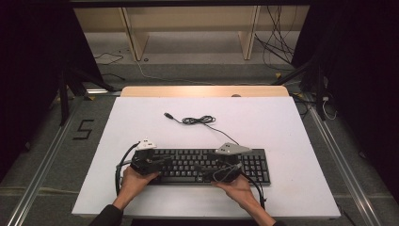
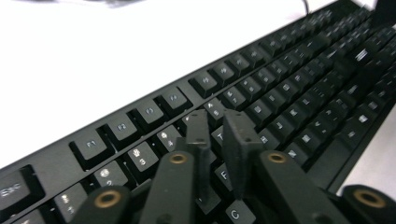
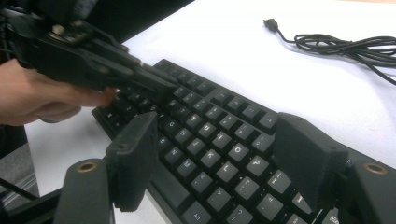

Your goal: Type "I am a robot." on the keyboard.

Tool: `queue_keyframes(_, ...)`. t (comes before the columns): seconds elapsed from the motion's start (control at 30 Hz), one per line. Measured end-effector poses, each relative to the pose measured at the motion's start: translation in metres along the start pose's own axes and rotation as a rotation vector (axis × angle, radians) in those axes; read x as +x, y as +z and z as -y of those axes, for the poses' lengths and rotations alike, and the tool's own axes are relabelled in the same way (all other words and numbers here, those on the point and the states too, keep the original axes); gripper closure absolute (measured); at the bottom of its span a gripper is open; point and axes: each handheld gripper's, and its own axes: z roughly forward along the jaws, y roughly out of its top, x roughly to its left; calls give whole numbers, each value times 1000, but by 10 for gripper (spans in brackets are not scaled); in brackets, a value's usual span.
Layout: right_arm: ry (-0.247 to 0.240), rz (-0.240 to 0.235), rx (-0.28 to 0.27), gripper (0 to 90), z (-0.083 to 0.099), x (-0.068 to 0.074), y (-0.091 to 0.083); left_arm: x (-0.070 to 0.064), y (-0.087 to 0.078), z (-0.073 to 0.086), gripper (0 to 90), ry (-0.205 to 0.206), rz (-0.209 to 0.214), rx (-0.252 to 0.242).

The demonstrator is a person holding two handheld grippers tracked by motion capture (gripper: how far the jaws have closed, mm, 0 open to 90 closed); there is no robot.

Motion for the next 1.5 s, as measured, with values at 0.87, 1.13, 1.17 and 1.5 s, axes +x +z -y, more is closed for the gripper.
queue_keyframes(0.87, -7, 9, 33, 404, -4, -4, 12, 1, -41, 16, 295, -86, 84, -169)
queue_keyframes(1.13, -8, 18, 73, 521, -4, -6, 20, 1, -45, 21, 270, -88, 77, -172)
queue_keyframes(1.17, -7, 19, 74, 537, -4, -6, 21, 1, -46, 21, 268, -89, 77, -171)
queue_keyframes(1.5, -14, 16, 108, 671, -5, -8, 27, -1, -46, 23, 266, -80, 79, -162)
